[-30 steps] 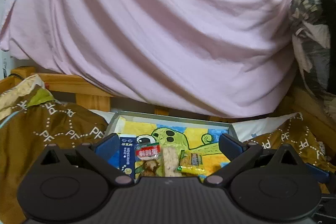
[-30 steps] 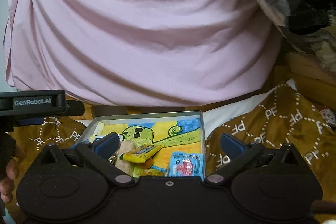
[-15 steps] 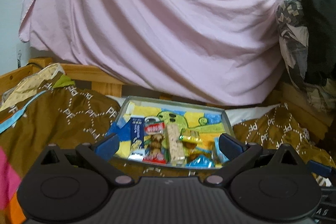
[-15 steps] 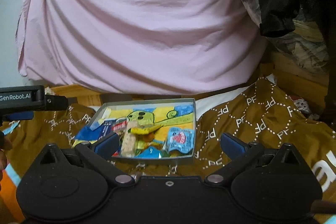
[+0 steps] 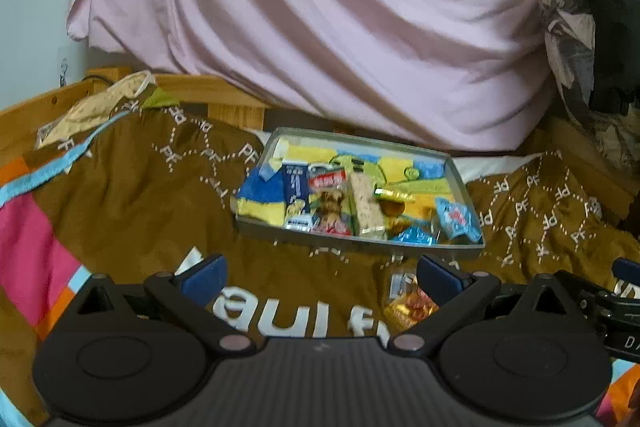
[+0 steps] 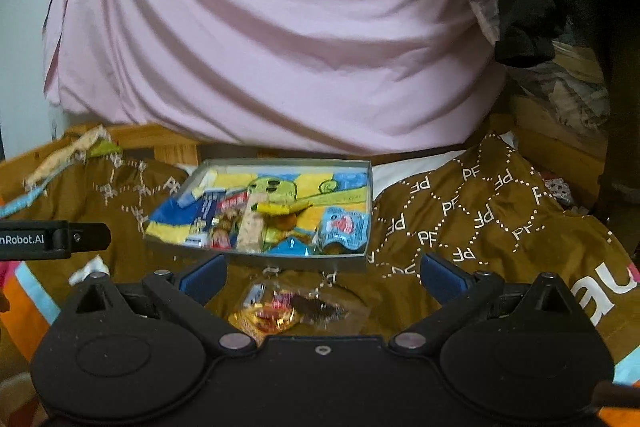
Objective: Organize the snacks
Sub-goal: 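Lift both tools away and move toward the candy packs on the blanket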
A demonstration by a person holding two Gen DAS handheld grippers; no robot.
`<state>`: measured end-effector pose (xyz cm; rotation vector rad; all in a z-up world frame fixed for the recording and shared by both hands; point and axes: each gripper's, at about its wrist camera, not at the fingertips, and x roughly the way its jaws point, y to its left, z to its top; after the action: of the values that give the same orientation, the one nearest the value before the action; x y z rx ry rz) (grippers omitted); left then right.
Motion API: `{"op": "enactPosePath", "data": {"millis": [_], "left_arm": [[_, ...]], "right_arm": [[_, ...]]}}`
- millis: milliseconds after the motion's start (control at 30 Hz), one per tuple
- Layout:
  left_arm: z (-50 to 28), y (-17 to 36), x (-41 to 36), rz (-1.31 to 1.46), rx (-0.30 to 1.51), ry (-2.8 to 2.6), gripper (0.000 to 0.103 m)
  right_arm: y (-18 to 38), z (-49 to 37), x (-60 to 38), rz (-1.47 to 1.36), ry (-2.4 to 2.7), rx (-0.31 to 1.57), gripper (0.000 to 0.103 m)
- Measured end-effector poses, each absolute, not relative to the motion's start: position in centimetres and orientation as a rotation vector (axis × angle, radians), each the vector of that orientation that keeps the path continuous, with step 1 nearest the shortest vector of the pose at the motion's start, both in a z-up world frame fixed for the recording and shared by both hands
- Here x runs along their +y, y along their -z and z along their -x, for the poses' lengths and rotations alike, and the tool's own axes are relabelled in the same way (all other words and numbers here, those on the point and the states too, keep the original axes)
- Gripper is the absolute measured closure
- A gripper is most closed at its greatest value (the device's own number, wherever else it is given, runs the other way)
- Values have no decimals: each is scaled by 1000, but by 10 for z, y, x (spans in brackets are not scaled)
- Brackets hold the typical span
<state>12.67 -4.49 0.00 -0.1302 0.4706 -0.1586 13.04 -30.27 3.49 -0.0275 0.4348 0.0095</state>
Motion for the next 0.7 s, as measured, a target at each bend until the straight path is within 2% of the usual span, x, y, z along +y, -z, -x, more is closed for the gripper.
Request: {"op": "enactPosePath", "data": {"millis": [367,700], "left_arm": [[-122,34,-43,86,597,154,0],[-126,41,-47,61,648,155,0]], "right_arm": [[-18,-133,-284,134,-22,555,1],[-12,-143,-284,149,-3,621,1]]}}
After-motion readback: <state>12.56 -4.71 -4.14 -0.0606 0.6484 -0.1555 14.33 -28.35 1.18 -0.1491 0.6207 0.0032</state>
